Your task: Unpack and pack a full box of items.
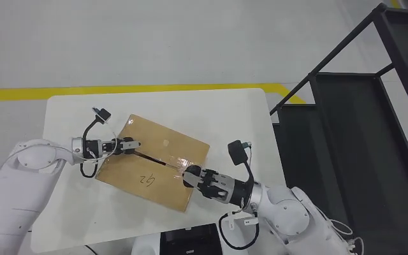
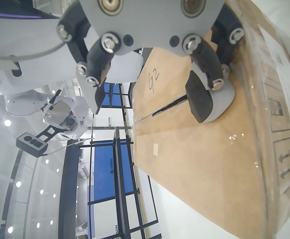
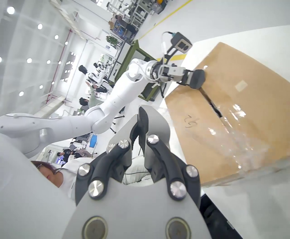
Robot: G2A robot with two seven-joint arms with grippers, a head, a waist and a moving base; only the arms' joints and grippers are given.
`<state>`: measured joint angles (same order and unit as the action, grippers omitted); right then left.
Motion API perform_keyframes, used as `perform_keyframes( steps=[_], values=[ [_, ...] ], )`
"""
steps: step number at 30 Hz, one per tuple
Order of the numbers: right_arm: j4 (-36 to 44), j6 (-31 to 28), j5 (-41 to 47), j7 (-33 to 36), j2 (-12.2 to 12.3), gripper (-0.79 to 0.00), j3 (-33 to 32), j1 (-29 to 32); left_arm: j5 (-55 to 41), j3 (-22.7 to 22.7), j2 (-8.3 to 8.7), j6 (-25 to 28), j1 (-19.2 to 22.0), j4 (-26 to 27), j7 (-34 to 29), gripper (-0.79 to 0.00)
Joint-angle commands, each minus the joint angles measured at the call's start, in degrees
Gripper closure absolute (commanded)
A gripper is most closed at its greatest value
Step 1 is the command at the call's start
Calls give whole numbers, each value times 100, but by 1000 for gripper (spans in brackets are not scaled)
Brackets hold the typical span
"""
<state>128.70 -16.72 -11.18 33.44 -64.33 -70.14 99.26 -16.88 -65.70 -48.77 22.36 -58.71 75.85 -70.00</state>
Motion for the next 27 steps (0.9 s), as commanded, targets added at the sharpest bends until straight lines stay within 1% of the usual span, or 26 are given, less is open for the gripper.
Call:
perform_keyframes(
  steps=[1,11,16,22,27],
  values=[
    [-14,-132,188,86,0,0,51,-99,15,26,-9,-5,28,-30,-10,-785],
    [-140,-251,458,317,-25,0,418,-672,56,117,-48,10,109,-120,-12,-785],
    [-201,-300,626,268,-40,0,530,-853,57,128,-57,12,123,-149,-21,-785],
    [-90,-448,750,98,1,0,261,-640,84,158,-71,20,136,-187,-23,-785],
    [-56,-451,662,-156,59,0,-223,-236,105,154,-76,30,155,-199,-26,-785]
  ],
)
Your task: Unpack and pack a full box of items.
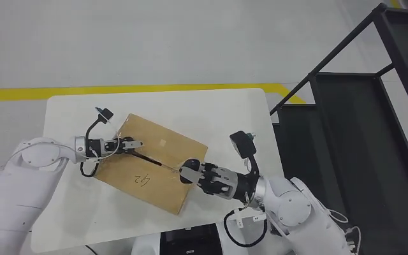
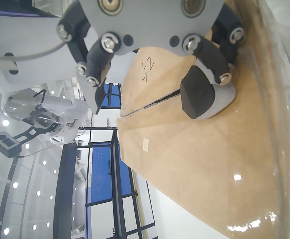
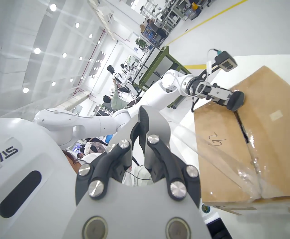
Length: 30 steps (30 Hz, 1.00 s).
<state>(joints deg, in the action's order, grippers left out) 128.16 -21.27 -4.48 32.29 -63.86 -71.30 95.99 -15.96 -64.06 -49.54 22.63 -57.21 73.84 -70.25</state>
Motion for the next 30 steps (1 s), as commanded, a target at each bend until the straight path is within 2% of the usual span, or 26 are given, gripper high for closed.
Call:
perform_keyframes(
  steps=[1,7,14,21,30],
  values=[
    [4,-4,10,-81,22,0,-200,184,26,-21,4,-2,7,3,8,-785],
    [101,-153,137,-292,83,0,-809,700,69,-118,24,-31,-1,133,39,-785],
    [241,-416,336,-414,123,0,-1324,1117,28,-389,83,-8,-109,562,106,-785],
    [251,-501,401,-395,139,0,-1459,1167,11,-740,172,-106,-351,1026,79,-785],
    [361,-556,461,-481,147,0,-1628,1126,28,-966,229,-156,-578,1311,97,-785]
  ],
)
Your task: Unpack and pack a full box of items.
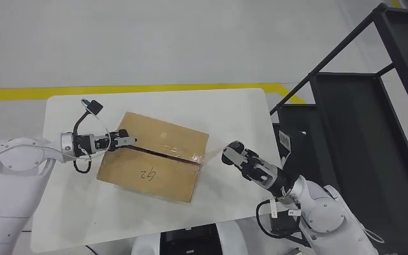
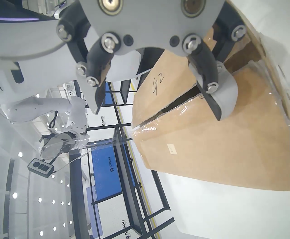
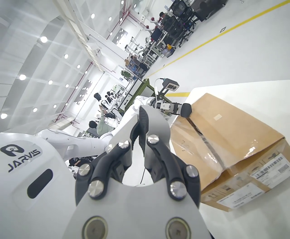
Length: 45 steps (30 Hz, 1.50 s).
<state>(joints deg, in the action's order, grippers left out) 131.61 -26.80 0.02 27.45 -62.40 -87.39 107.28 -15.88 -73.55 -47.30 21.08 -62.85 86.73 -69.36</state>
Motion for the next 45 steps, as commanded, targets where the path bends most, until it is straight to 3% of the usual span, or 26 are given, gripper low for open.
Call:
perform_keyframes(
  steps=[1,8,16,27,45],
  values=[
    [34,-7,10,9,3,0,-39,-11,40,-32,9,-5,-31,46,17,-785],
    [101,-8,31,9,10,0,-124,-50,154,-61,23,-52,-114,157,61,-785],
    [93,32,2,273,16,0,144,-245,385,231,-30,-122,-36,18,169,-785],
    [-590,579,-380,776,-57,0,1586,-1127,489,539,-110,-120,203,-202,234,-785],
    [-2130,1022,-458,630,-441,0,3542,-3027,419,344,-72,-38,111,-238,204,-785]
  ],
)
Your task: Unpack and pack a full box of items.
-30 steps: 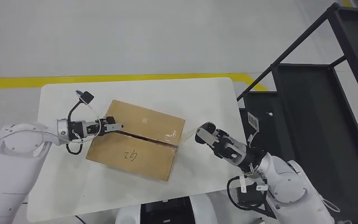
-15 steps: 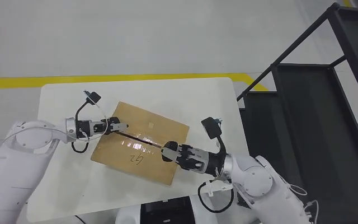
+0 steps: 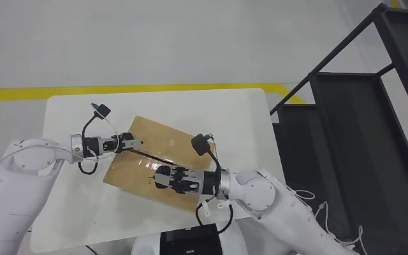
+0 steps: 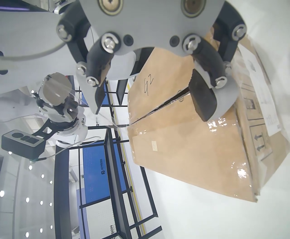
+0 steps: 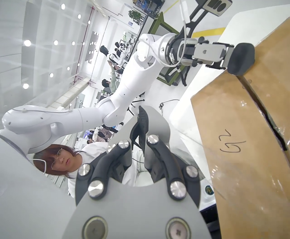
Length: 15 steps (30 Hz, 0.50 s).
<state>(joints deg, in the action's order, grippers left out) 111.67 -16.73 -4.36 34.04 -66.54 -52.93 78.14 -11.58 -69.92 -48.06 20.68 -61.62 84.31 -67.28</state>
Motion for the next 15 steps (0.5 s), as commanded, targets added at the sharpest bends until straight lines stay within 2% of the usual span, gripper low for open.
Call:
perform_keyframes(
  steps=[1,7,15],
  values=[
    [-273,32,-22,-61,-58,0,197,-210,-17,-40,9,1,-23,7,-6,-785],
    [-1010,210,-22,-225,-238,0,719,-659,-21,-135,33,6,-84,27,-41,-785],
    [-1504,355,-84,-448,-429,0,1100,-1061,-29,-185,45,-1,-125,57,-45,-785]
  ],
)
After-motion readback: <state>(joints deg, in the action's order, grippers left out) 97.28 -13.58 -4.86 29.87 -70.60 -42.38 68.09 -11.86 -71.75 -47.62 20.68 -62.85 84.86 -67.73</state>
